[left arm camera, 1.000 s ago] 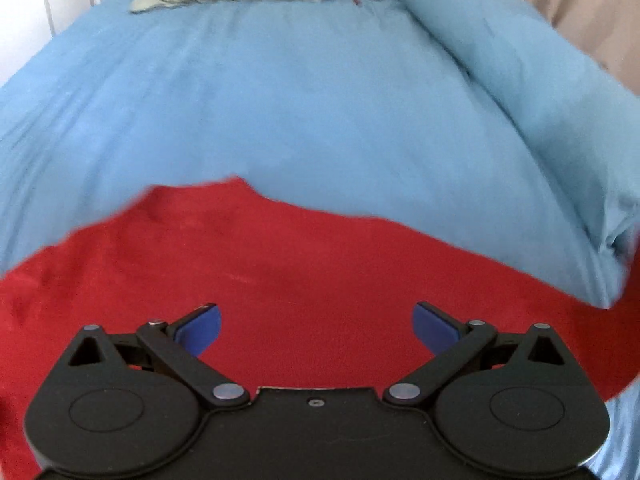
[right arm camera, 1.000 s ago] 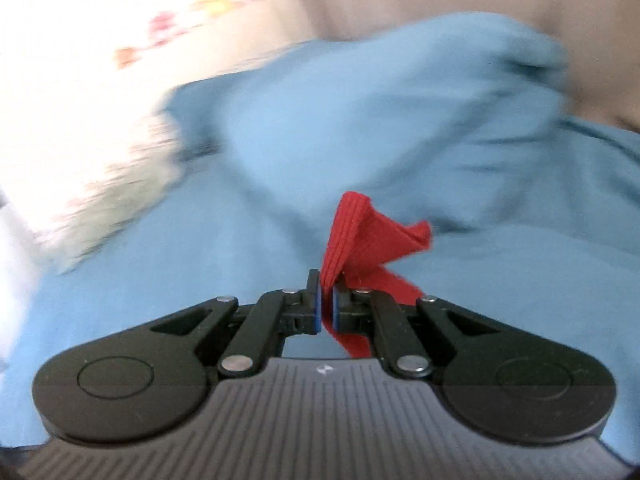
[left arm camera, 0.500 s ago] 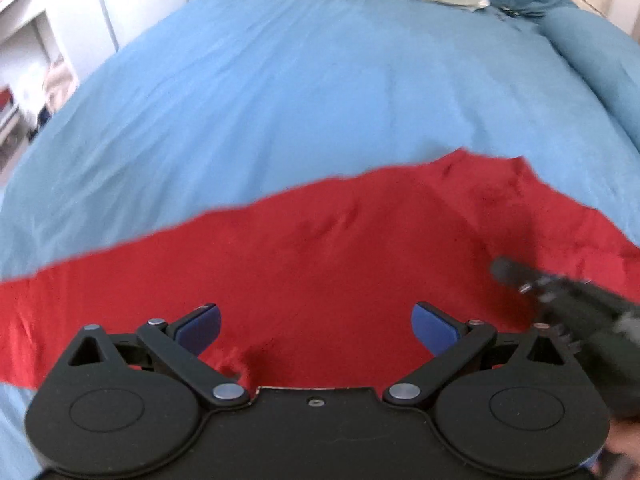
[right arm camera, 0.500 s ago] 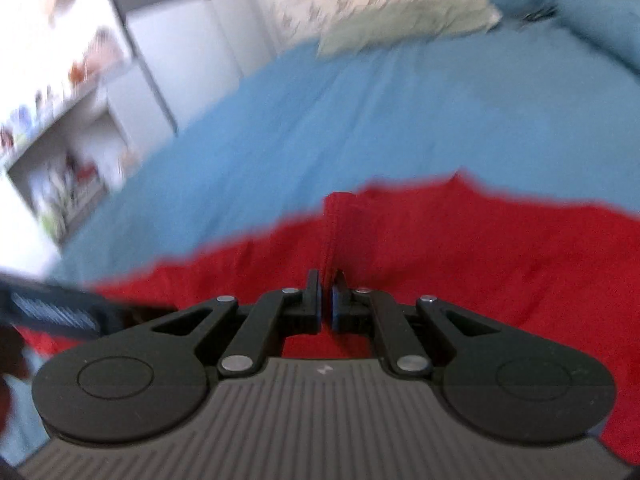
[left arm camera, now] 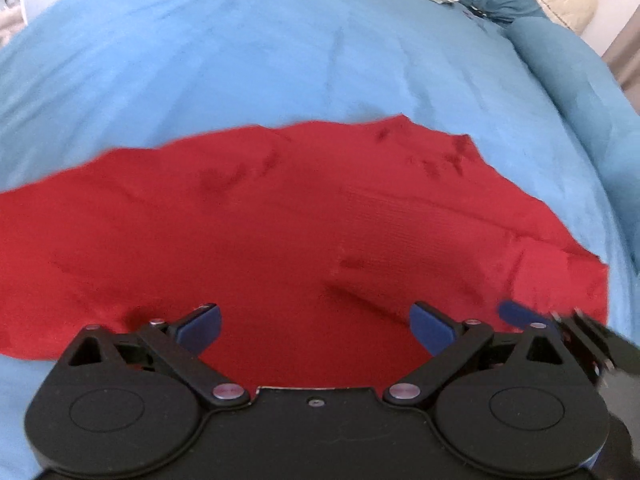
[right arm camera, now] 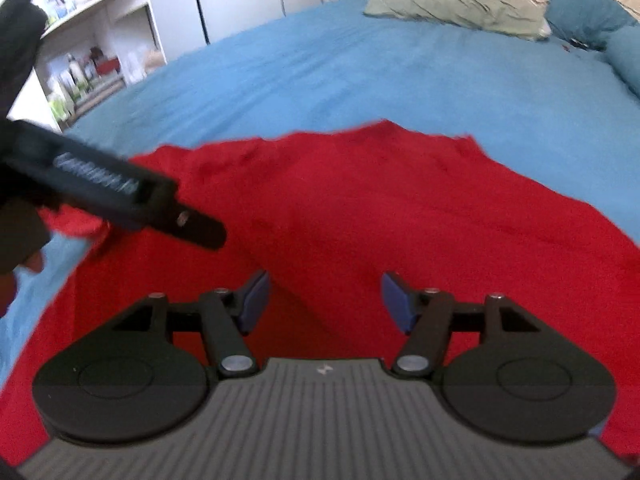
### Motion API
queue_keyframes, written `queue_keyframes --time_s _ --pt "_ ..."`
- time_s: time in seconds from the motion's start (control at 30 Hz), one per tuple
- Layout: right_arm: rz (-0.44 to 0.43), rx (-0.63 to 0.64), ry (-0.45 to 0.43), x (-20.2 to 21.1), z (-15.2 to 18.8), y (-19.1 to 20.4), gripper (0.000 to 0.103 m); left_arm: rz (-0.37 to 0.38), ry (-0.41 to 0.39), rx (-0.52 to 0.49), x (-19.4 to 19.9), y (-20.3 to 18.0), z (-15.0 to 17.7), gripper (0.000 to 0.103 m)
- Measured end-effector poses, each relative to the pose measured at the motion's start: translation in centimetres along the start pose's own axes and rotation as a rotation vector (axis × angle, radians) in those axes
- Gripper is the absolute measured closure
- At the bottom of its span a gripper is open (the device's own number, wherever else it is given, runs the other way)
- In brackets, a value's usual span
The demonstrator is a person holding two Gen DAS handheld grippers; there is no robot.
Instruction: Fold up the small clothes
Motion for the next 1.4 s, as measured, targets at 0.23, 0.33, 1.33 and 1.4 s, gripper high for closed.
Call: queue_keyframes --time_s 0.23,0.33,1.33,1.4 --pt "0.076 -0.075 0.047 6.0 4.7 -4.1 0.016 0.01 -0.019 0.038 -3.2 -2.6 0.0 0.033" --pt "0.11 -0.148 0.045 6.9 6.9 -5.4 0.016 -0.051 -0.065 0.012 -3.8 -3.7 -0.1 0.06" --pt "0.272 -0.364 0.011 7.3 8.6 -14.1 0.015 -0.293 -0.239 -0.041 -1.2 2.4 1.2 0.082" --pt "0.276 -0.359 0.019 7.1 8.4 -14.2 0.015 -0.308 -0.226 -0.077 -0.5 2.6 1.8 0.067"
Point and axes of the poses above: each gripper's, at about its wrist camera, not at the fingertips, and x roughly against the way its jaws point, y to its left, z to its underside, the point moved 2 cm from there along -x, roughly the way its jaws point, and after that the axes turned 2 degrees about z, right-handed, at the moved point
